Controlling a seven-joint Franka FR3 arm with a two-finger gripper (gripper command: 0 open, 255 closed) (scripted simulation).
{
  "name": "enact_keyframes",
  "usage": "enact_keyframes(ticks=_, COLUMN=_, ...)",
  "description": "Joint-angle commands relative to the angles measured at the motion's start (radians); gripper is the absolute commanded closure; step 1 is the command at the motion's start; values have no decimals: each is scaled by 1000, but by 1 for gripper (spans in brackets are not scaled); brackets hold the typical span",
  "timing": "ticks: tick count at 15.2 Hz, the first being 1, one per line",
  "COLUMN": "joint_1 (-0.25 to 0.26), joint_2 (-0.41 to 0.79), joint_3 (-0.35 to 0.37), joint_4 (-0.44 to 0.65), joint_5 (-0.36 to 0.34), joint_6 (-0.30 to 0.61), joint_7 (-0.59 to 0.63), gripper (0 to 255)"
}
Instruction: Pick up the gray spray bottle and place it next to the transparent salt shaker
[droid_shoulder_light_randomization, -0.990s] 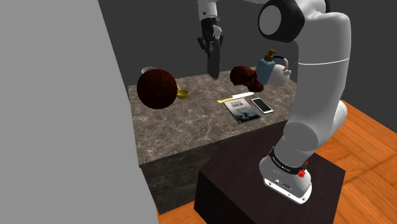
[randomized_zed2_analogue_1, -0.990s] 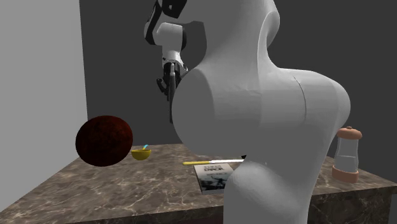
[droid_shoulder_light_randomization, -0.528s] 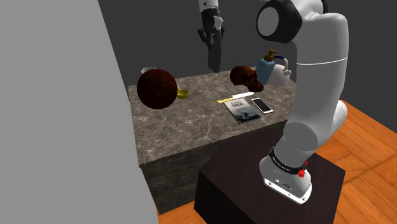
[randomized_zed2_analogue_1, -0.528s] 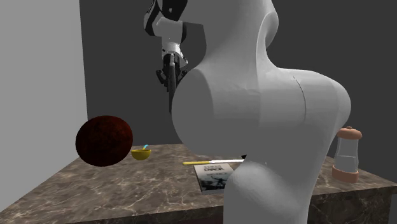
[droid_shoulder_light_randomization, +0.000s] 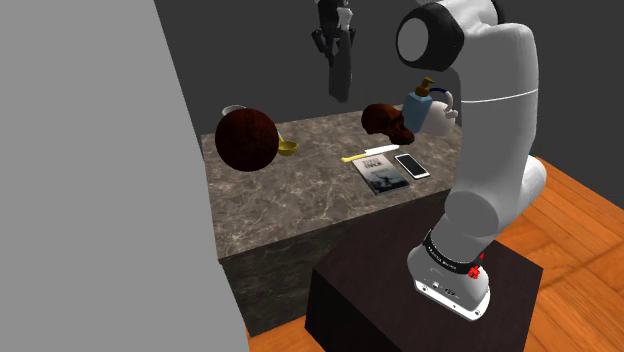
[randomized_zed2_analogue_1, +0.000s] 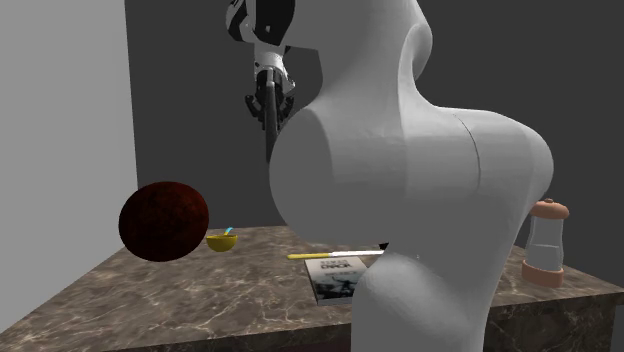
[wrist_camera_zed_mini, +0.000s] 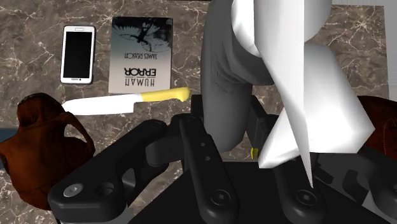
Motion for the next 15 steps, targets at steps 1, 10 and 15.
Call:
enact_keyframes(ticks=1, joint_1=-13, joint_2=-19, joint_3=-7, joint_4=-19, joint_5=-11, joint_6=-3, joint_7=-24, gripper=255)
enact_keyframes(ticks=10, joint_1=-117, joint_2=-165, joint_3=-70, joint_4=-245, joint_5=-117, joint_6=73, joint_7=-239, gripper=255)
enact_keyframes(ticks=15, joint_1=-181, joint_2=-196, joint_3=-107, joint_4=-295, joint_5=-172, joint_6=96, joint_7=-359, gripper=255)
